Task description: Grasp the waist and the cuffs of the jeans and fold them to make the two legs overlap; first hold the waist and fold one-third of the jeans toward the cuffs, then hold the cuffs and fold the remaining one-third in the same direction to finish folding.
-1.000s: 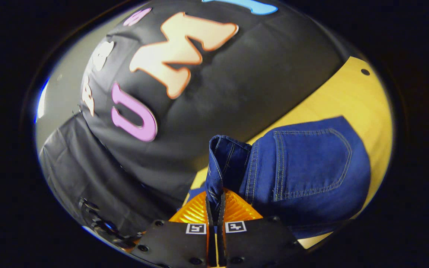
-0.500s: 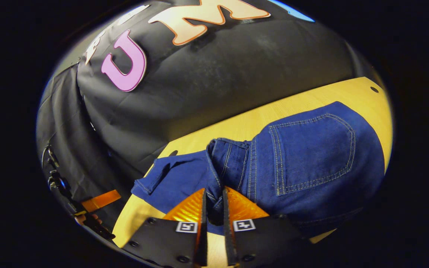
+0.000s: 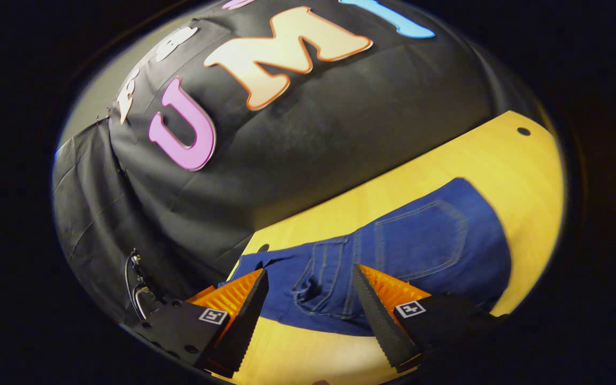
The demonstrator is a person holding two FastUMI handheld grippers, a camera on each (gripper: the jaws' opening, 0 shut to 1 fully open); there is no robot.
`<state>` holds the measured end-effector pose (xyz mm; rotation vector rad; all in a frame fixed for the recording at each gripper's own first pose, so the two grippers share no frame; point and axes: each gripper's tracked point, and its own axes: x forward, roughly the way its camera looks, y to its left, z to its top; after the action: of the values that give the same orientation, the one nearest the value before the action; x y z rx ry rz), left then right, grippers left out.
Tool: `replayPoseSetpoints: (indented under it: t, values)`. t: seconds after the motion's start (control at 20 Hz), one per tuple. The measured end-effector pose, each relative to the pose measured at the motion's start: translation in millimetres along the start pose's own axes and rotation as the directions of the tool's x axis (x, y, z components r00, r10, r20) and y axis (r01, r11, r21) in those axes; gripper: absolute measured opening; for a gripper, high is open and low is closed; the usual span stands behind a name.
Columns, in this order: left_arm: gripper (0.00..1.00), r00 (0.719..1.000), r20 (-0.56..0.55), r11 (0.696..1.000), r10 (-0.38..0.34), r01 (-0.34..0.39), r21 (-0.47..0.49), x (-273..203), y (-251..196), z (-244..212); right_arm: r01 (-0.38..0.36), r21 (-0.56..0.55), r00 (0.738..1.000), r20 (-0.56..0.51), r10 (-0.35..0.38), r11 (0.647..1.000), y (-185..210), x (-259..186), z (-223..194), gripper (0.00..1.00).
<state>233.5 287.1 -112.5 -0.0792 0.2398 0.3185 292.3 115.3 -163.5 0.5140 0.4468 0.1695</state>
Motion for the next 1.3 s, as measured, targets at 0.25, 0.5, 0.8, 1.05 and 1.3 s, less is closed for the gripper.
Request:
replayPoseSetpoints:
  t: [0.25,0.5,0.8,1.05,1.3]
  values:
    - [0.98,0.997,-0.068,0.999,-0.037,0.038,0.025,32,6,-19,0.123,0.042,0.986,0.105,-0.126,0.992,-59,-43,53,0.98]
    - [0.95,0.993,-0.108,0.998,-0.042,0.048,0.050,37,5,-30,0.164,0.080,0.973,0.149,-0.174,0.983,-82,-62,77,0.98]
    - [0.90,0.987,-0.152,0.988,-0.059,0.079,0.132,36,7,-32,0.135,0.119,0.980,0.131,-0.150,0.984,-79,-60,73,0.97]
    - [0.45,0.974,-0.175,0.975,-0.147,0.172,0.143,39,-17,-35,0.143,0.120,0.978,0.135,-0.159,0.982,-80,-63,77,0.97]
    - [0.04,0.972,-0.177,0.974,-0.156,0.181,0.135,39,-21,-34,0.152,0.106,0.977,0.132,-0.166,0.983,-80,-65,77,1.00]
